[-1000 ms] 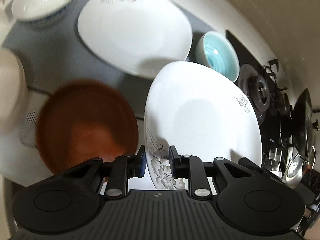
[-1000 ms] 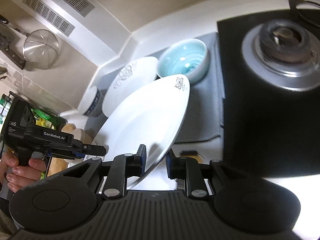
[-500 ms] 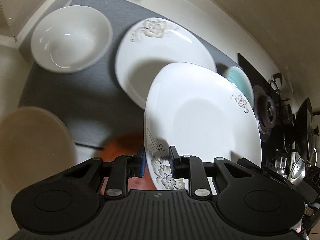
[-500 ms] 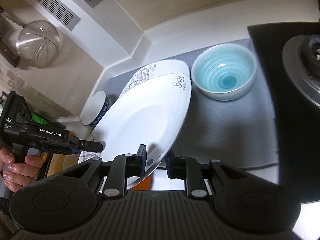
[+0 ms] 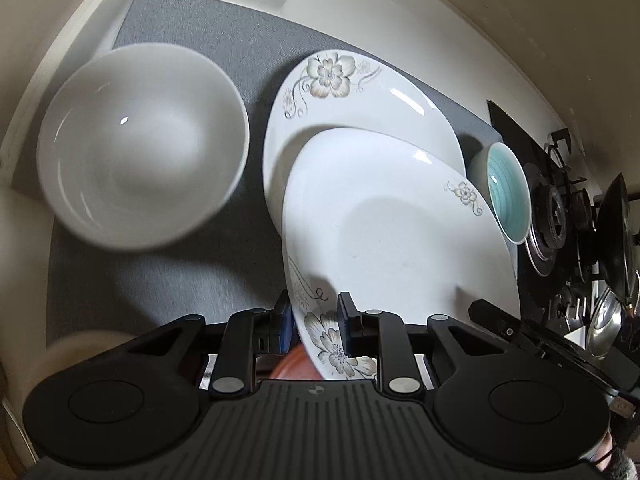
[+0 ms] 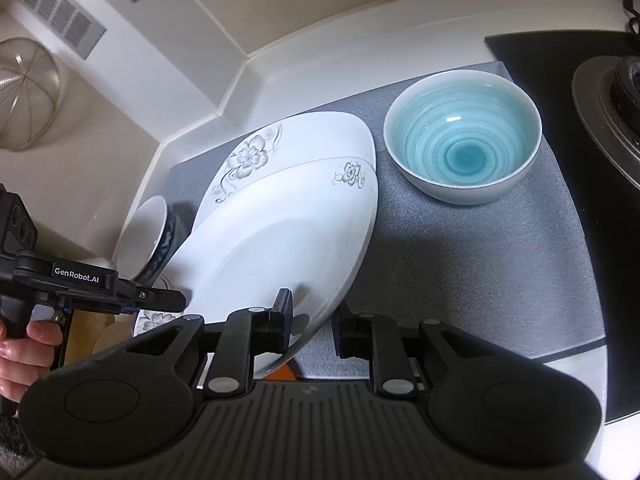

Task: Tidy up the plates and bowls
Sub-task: 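Lower the flower-print plate onto the plain white plate and open both grippers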

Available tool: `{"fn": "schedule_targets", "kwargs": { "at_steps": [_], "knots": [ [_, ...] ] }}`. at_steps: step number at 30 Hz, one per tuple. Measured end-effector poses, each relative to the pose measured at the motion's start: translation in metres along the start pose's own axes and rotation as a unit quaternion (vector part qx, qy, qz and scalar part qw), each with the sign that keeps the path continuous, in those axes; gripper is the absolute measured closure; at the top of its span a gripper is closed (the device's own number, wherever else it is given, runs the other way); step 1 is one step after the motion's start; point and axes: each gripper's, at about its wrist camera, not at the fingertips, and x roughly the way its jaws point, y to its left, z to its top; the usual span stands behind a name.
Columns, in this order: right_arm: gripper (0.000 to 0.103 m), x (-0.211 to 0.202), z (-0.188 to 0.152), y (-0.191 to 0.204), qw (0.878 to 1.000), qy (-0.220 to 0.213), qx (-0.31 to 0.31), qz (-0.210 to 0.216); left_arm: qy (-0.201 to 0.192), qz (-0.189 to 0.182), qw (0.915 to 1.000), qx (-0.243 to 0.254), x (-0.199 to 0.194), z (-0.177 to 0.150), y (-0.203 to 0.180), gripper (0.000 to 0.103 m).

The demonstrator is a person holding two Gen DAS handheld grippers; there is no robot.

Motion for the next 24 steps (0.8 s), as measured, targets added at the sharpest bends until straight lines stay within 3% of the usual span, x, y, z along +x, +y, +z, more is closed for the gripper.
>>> {"fn": "schedule_targets", "kwargs": {
  "at_steps": [12,15,21,24],
  "knots": [
    [0.082,0.016,0.010,-0.001,1.000,-0.012,0.007,-0.005,-0.001,0.016,0.9998,-0.012,0.002,0.010,0.003,0.079],
    [0.083,0.019,0.013,-0.001,1.000,-0.016,0.002,-0.007,-0.005,0.022,0.9997,0.007,-0.001,0.006,-0.002,0.079],
    [0.083,0.022,0.020,0.001,1.000,-0.019,-0.012,-0.014,-0.008,-0.009,0.9999,-0.007,-0.009,-0.008,0.005,0.079],
    [0.080,0.027,0.022,-0.004,1.000,-0.005,0.004,-0.017,-0.022,-0.004,0.9997,-0.004,-0.008,-0.010,0.002,0.082]
  ]
}}
